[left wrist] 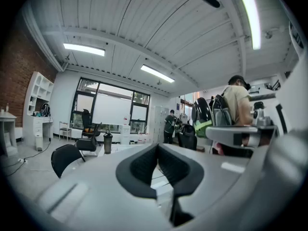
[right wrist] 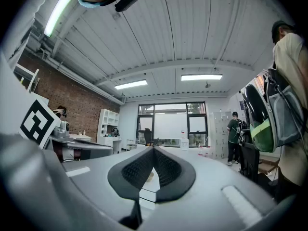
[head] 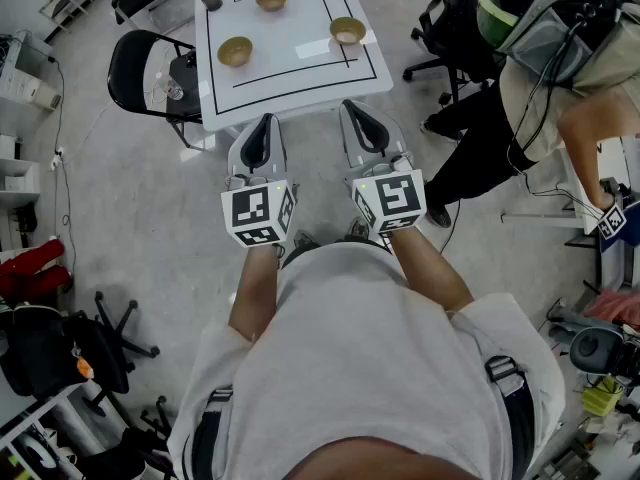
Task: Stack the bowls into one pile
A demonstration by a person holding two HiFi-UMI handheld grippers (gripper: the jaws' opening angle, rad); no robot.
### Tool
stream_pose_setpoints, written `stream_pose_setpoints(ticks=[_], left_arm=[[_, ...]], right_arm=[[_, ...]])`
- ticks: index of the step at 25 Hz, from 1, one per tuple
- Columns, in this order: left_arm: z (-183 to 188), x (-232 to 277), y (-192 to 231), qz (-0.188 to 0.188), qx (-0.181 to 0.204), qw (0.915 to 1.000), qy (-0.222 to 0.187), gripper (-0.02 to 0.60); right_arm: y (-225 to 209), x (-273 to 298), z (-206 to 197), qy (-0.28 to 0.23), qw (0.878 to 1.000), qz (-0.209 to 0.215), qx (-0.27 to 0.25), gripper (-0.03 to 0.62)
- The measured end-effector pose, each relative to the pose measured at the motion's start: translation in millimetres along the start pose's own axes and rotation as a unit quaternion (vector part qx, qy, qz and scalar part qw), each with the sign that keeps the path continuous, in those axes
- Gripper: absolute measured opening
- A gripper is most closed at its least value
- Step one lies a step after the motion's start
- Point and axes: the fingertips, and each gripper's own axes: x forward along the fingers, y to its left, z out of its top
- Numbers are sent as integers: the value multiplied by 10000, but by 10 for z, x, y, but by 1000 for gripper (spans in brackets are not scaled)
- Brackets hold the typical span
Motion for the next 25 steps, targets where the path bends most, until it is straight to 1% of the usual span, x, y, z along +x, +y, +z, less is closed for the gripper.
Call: stream_pose_setpoints(ticks=[6, 11, 13, 15, 18, 21, 25], left_arm=[[-64, -13, 183, -73, 14, 10000, 23, 2], [-132, -91, 327, -225, 64, 9997, 108, 2], [-190, -103, 395, -261, 30, 9995, 155, 2], [-256, -81, 462, -273, -38, 9994, 221, 2], [-311, -29, 508, -309, -88, 9991, 276, 2], [-359, 86, 577, -265, -144, 9991, 308, 2], [-420, 280, 686, -188, -63, 9990, 412, 2]], right_arm=[[181, 113, -66, 49, 10000, -40, -44, 0], [370, 176, -126, 56, 9999, -137, 69, 0], [452, 186, -177, 65, 9998, -140, 152, -2], [499, 207, -257, 171, 9996, -167, 129, 0], [447, 243, -357, 345, 9990, -259, 91, 0], [321, 342, -427, 432, 9986, -305, 90, -2], [176, 584, -519, 493, 9984, -247, 124, 0]])
